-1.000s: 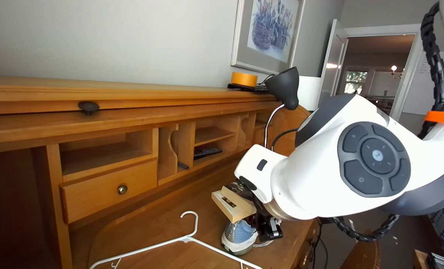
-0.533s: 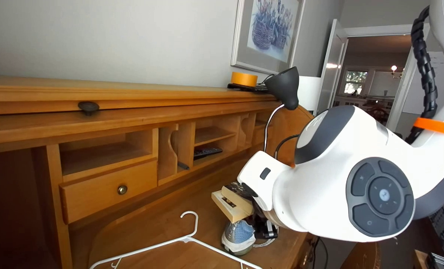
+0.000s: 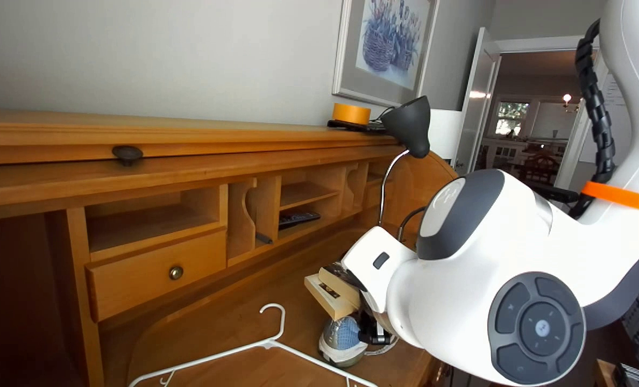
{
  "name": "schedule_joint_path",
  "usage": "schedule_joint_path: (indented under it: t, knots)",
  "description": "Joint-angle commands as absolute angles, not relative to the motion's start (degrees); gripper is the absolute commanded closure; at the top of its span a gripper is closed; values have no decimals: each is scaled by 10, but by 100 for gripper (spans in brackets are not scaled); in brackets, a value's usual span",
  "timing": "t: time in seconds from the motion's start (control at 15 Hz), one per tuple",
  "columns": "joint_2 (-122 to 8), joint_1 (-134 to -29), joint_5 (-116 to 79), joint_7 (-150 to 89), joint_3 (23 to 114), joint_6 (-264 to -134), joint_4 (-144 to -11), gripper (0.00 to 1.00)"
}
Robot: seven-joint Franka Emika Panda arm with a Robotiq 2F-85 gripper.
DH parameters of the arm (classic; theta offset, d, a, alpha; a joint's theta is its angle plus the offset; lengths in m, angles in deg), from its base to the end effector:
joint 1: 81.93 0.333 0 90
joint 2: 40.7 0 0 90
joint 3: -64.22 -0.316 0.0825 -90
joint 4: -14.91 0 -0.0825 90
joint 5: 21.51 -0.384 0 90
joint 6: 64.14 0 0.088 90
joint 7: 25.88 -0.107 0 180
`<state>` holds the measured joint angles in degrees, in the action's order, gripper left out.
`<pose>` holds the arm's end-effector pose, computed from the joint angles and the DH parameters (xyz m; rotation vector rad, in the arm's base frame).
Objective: Move the books to the topmost part of the desk
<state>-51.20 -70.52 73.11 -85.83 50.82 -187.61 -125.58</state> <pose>0.4375 0.1608 0.2193 1.9750 0.7700 0.5354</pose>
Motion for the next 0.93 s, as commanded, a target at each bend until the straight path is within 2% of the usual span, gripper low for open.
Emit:
schedule_joint_path:
  t: [0.0, 0.87]
  knots:
    - [-538, -697, 758, -908, 506, -1845, -1242, 0]
    - [-574, -695, 764, -937, 504, -1810, -1226, 0]
